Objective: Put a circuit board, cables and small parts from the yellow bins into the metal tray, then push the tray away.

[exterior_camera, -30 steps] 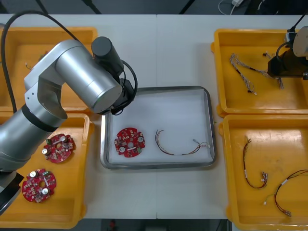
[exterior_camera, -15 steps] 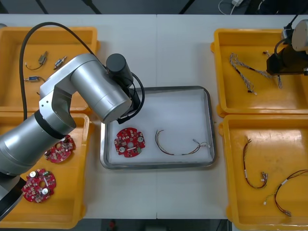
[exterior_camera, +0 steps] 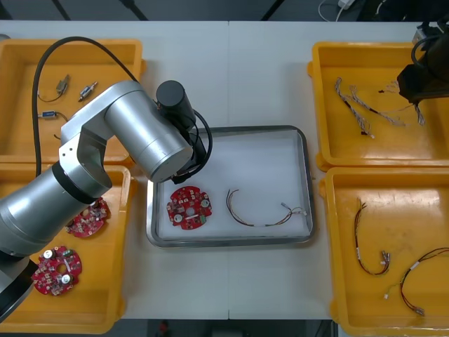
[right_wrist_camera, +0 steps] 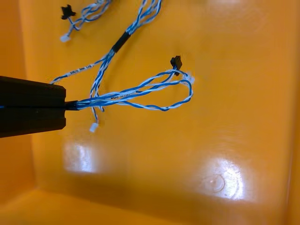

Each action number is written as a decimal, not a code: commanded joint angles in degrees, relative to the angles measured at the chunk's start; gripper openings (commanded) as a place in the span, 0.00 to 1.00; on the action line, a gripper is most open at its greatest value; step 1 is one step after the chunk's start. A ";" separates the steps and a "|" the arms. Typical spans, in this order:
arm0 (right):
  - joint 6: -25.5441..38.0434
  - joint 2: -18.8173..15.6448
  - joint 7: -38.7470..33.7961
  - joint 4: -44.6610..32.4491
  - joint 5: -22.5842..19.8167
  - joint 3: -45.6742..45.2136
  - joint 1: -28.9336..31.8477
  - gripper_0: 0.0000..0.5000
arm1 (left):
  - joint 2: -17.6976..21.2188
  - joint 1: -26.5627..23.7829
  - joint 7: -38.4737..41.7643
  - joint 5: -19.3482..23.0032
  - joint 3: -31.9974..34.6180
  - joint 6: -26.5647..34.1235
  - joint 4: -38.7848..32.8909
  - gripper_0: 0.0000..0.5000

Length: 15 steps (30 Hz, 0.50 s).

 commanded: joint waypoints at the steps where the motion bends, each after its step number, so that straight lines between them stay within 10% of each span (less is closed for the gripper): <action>1: 4.19 -3.65 1.40 -4.41 -0.98 -2.87 0.06 0.00 | -0.79 -0.03 3.16 0.38 -0.87 -0.67 -0.47 0.22; 8: 9.55 -4.18 0.70 -8.19 -1.68 -5.07 0.06 0.00 | -0.44 -0.12 3.25 0.29 -0.87 -0.93 -0.55 0.73; 15: 10.16 -4.18 0.43 -8.54 -1.95 -6.30 0.15 0.00 | 0.71 -0.30 2.90 -0.06 -0.52 -0.58 -2.58 0.89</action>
